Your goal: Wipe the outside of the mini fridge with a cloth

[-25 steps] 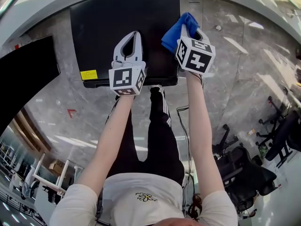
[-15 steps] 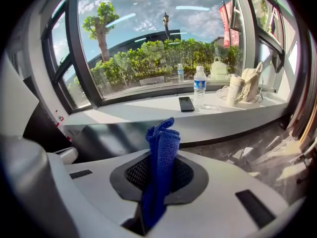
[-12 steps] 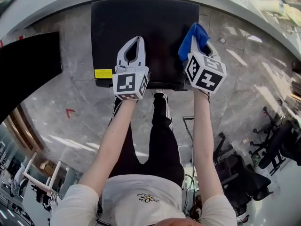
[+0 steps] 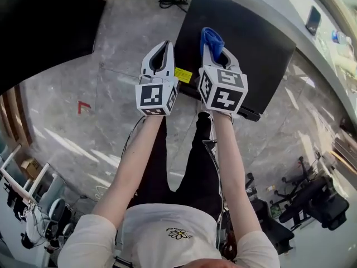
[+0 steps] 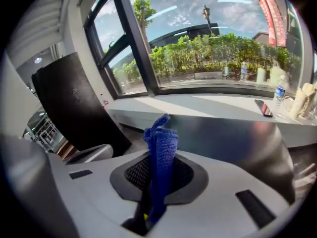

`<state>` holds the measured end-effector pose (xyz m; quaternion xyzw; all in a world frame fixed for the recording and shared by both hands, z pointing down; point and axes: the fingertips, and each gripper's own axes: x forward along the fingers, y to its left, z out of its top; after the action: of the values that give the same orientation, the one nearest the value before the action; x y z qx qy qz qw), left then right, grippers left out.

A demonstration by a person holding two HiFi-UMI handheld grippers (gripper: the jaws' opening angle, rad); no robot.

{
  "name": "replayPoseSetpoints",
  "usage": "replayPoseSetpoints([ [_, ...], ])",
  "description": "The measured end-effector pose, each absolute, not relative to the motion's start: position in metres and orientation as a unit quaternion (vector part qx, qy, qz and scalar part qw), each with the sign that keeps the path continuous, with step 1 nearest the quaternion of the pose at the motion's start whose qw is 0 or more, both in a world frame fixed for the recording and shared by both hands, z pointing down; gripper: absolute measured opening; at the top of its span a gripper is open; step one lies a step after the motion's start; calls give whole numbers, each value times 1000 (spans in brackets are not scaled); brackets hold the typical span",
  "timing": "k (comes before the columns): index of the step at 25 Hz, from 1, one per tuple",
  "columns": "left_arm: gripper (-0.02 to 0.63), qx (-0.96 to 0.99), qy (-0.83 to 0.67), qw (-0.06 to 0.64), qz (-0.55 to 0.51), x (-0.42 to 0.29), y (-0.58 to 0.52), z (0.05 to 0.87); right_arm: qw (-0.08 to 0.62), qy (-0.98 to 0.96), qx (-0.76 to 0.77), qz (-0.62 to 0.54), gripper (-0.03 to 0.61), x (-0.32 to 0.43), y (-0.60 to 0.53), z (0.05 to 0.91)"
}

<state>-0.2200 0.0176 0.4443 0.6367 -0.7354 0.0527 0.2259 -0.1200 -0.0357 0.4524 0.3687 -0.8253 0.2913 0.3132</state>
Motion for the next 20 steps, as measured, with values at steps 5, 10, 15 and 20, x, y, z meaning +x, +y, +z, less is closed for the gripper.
replayPoseSetpoints([
  [5, 5, 600, -764, 235, 42, -295, 64, 449, 312, -833, 336, 310, 61, -204, -2, 456],
  [10, 5, 583, -772, 249, 40, -326, 91, 461, 315, -825, 333, 330, 61, -240, 6, 469],
  [15, 5, 579, -773, 256, 42, -339, 105, 472, 360, -803, 367, 301, 61, -229, 3, 504],
  [20, 5, 583, -769, 257, 50, -336, 98, 478, 363, -800, 372, 299, 62, -217, -5, 513],
])
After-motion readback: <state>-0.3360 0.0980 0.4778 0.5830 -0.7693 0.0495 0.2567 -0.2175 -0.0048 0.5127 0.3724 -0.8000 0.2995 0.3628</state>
